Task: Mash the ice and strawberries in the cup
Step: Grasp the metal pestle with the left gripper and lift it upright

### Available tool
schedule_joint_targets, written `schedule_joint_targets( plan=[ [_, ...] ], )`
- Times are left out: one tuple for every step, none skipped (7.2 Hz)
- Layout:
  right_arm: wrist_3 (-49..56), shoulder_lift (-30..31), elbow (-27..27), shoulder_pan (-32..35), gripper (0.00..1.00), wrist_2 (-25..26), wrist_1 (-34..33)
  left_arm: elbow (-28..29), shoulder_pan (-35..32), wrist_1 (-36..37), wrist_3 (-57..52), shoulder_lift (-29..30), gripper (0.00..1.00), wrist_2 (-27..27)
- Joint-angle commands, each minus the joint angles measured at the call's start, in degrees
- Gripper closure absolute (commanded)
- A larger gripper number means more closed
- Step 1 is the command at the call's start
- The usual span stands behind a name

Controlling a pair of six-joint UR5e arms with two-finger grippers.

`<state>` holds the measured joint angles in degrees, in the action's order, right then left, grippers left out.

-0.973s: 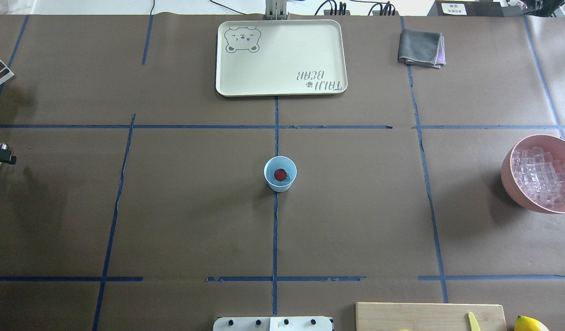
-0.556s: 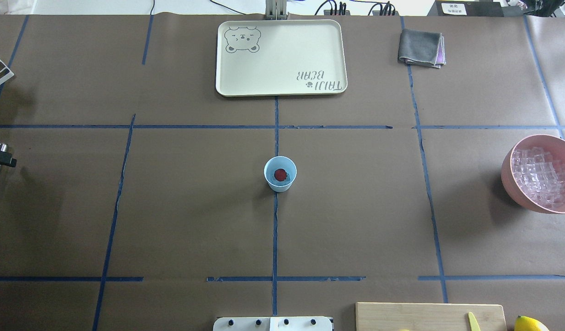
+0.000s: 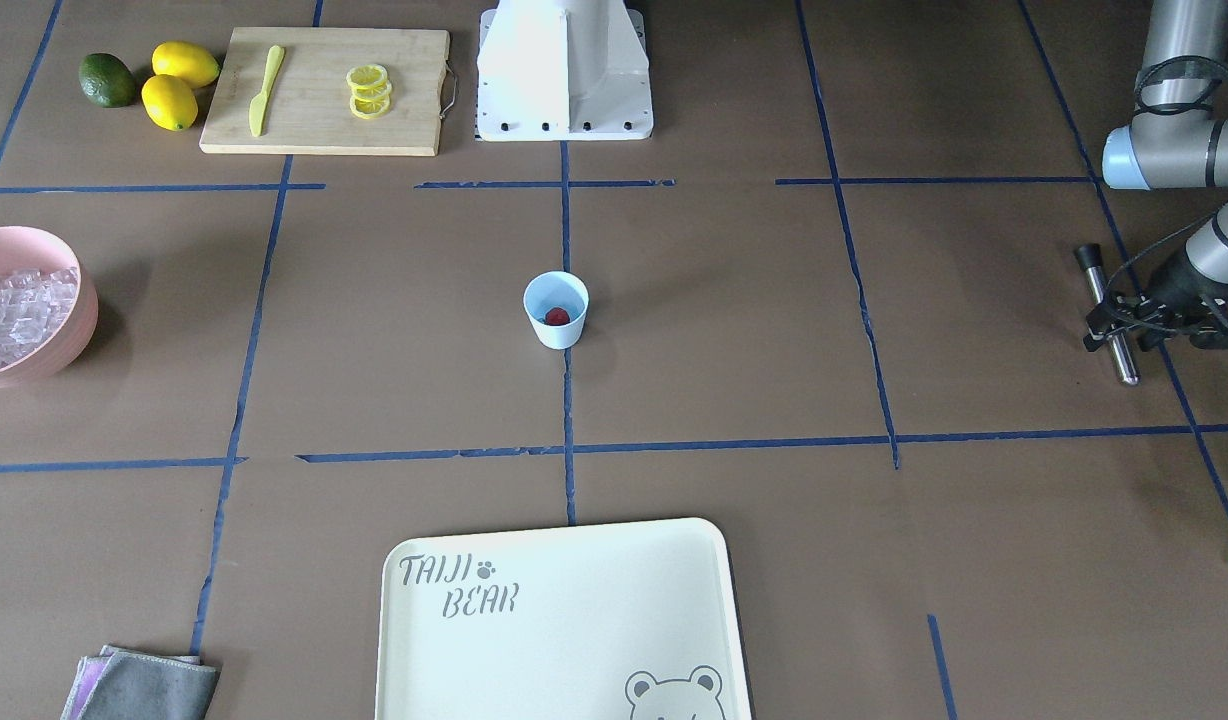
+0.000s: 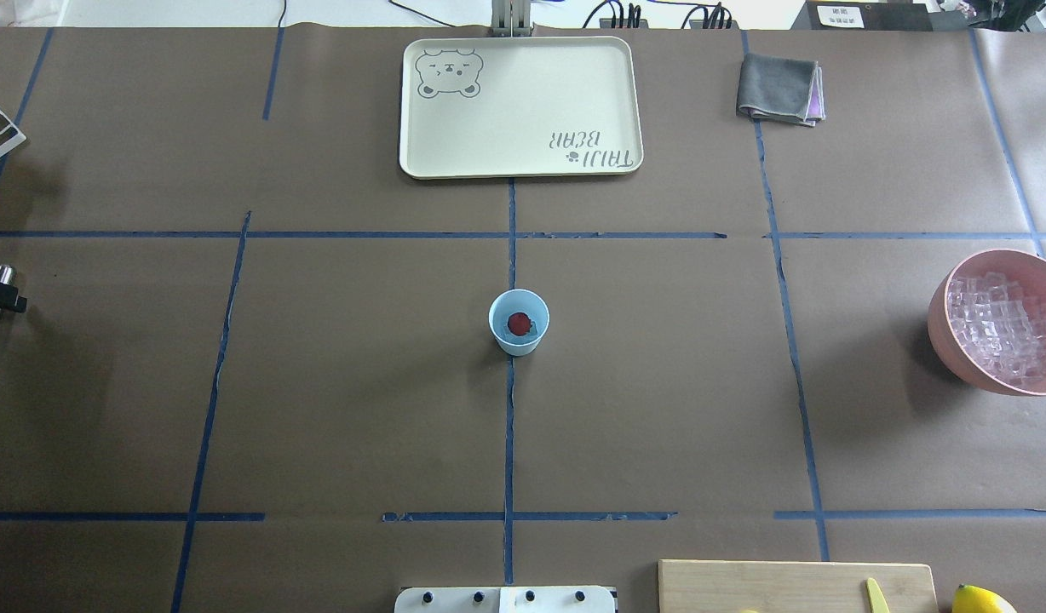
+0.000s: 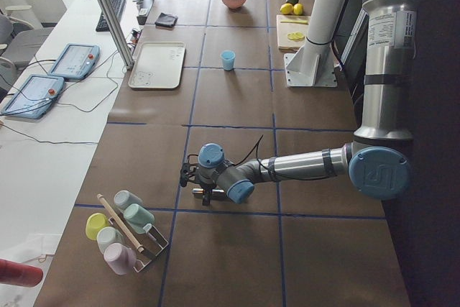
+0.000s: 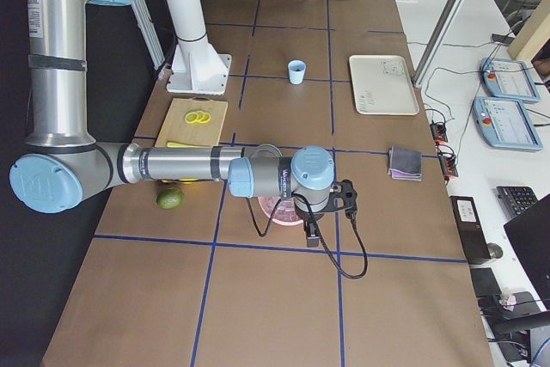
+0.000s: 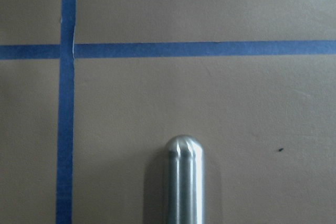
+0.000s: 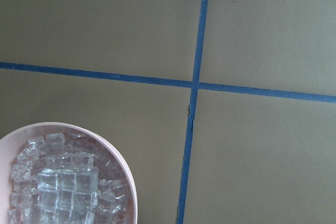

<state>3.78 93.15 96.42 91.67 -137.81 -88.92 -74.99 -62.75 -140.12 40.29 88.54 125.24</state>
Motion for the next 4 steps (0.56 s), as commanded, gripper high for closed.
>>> schedule_joint_targets(
  plan=[
    [0.0,-0.08,0.08,0.0,0.0,0.0,0.06,-0.33,-0.09,-0.07,0.23,-0.2,0.77,0.0],
    [-0.09,-0.08,0.17,0.0,0.0,0.0,0.06,-0.59,-0.18,0.02,0.14,-0.29,0.93,0.0],
    [-0.18,0.01,0.26,0.0,0.0,-0.09,0.06,-2.42,-0.35,0.54,0.23,-0.64,1.0,0.26],
    [-0.18,-0.08,0.26,0.0,0.0,-0.09,0.06,-5.75,-0.7,1.68,0.23,-0.99,1.0,0.7]
  ],
)
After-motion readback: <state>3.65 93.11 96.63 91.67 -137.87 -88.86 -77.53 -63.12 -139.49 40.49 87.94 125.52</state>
